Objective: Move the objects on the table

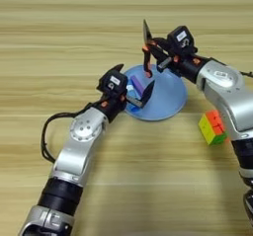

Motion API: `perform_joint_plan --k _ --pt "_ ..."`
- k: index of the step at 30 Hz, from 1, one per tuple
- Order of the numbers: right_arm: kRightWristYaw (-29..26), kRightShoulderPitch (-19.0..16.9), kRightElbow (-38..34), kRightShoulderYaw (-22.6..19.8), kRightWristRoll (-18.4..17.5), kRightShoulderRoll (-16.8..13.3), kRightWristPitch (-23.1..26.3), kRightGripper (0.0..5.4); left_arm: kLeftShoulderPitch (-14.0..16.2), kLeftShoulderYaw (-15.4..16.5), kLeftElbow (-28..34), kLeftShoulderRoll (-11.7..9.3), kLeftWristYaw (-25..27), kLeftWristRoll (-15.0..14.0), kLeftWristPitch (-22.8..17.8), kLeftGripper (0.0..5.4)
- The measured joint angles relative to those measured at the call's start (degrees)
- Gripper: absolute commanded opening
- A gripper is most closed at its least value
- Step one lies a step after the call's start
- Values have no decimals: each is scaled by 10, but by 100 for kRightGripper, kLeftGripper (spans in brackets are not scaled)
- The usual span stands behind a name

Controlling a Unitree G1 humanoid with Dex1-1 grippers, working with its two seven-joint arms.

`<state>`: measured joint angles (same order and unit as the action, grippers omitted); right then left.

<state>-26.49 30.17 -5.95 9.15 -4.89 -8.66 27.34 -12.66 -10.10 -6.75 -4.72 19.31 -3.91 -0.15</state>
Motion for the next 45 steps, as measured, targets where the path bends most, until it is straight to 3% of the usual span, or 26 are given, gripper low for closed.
perform_joint_plan --k 9,19,25,45 --pt "1 -1 -11 15 0 7 3 89 -35 2 -41 9 -7 7 8 540" --pt "1 -13 -24 28 0 15 4 89 -94 8 -87 19 -14 13 27 540" --pt "1 -14 -24 32 0 17 4 89 -111 9 -95 20 -15 13 29 540" --pt "11 -15 -34 39 0 22 9 88 -121 31 -131 37 -3 10 32 369"
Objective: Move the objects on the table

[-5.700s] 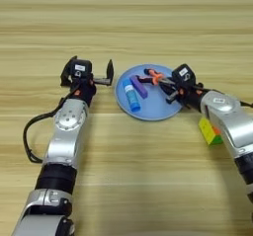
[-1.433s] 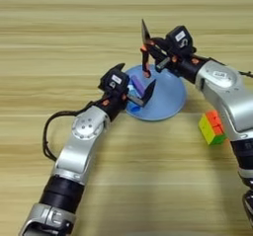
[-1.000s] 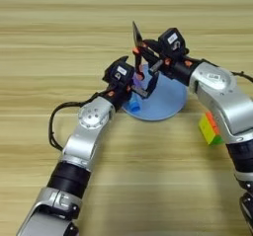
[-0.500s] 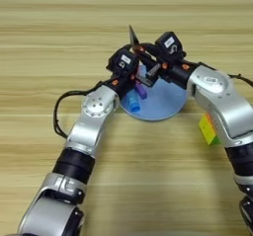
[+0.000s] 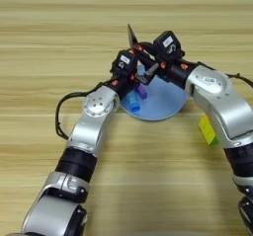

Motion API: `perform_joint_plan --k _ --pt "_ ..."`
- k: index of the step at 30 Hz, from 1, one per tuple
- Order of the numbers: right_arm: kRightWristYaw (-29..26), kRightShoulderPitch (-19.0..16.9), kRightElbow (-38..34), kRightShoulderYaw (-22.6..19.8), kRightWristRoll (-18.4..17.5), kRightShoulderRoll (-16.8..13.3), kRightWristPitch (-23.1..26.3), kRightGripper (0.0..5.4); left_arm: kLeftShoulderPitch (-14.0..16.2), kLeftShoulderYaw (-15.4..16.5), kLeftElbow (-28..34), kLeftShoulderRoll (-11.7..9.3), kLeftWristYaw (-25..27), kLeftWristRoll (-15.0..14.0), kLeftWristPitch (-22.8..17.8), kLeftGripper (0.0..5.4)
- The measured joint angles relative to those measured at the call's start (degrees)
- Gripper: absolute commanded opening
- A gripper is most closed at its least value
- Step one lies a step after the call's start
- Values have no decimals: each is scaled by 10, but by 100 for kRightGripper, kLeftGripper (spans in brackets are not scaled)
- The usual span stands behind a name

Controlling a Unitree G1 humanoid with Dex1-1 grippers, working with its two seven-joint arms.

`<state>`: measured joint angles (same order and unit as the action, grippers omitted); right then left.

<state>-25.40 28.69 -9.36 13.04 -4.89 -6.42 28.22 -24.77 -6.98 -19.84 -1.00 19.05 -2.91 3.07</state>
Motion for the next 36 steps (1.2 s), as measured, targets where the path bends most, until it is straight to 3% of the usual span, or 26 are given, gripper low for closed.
perform_joint_plan --k 30,36 --pt "0 0 0 0 0 -1 0 88 0 17 0 2 4 0 0 88" --pt "0 0 0 -1 -4 -1 0 30 0 19 0 2 3 0 0 74"
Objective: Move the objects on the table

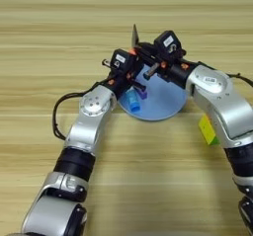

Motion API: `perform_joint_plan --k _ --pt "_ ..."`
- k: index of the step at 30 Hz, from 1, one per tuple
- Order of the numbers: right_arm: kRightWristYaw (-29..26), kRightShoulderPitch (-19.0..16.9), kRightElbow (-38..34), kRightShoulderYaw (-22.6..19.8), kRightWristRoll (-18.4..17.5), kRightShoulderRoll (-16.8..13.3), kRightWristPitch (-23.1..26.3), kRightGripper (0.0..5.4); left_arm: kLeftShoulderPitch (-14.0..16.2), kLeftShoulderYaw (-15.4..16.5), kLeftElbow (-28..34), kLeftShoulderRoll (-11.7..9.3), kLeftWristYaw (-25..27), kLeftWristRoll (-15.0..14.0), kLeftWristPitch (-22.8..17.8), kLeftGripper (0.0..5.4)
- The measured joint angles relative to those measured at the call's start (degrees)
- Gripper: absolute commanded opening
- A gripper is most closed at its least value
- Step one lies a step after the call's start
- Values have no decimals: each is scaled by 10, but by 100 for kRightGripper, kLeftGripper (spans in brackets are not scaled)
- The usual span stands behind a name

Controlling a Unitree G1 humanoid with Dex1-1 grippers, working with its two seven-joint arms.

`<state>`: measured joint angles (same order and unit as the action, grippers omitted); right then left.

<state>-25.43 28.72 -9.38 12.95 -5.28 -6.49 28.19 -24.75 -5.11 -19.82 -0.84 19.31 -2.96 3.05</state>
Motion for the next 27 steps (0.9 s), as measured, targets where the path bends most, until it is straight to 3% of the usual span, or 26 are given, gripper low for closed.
perform_joint_plan --k 4,27 --pt "0 0 1 1 -6 0 0 0 0 4 0 0 -1 0 0 74" --pt "1 0 1 -7 -8 -4 -2 0 1 13 0 -3 1 -7 0 74"
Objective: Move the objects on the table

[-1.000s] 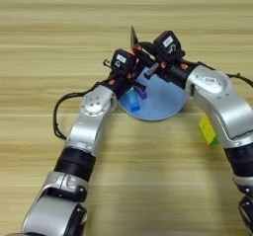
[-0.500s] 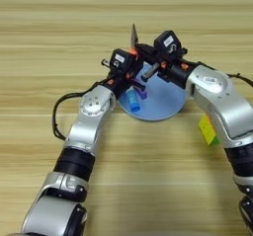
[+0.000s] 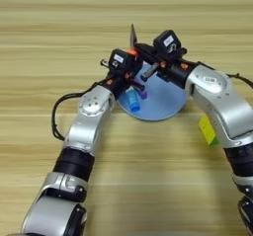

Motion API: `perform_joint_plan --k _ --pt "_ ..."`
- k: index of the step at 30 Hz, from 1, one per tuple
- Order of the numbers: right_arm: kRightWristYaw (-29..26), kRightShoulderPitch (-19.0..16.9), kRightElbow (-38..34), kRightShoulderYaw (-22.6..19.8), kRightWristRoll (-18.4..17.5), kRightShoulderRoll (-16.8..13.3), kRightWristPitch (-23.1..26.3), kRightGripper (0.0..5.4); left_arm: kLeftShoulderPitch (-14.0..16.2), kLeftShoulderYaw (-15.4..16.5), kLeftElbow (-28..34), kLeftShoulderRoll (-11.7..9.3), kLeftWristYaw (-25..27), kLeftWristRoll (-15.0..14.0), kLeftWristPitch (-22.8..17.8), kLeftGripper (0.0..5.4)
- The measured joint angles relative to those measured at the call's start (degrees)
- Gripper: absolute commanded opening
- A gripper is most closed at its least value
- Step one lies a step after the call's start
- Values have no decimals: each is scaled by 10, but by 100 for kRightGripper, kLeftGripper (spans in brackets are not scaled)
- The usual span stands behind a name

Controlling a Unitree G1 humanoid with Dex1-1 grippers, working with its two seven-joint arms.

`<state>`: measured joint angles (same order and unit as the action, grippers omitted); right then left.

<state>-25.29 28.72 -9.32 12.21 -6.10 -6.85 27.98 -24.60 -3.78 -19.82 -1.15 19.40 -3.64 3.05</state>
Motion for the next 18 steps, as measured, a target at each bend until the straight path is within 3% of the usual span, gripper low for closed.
perform_joint_plan --k 18 --pt "2 -15 -23 -22 -16 -4 0 0 16 35 15 -25 2 -26 -3 74"
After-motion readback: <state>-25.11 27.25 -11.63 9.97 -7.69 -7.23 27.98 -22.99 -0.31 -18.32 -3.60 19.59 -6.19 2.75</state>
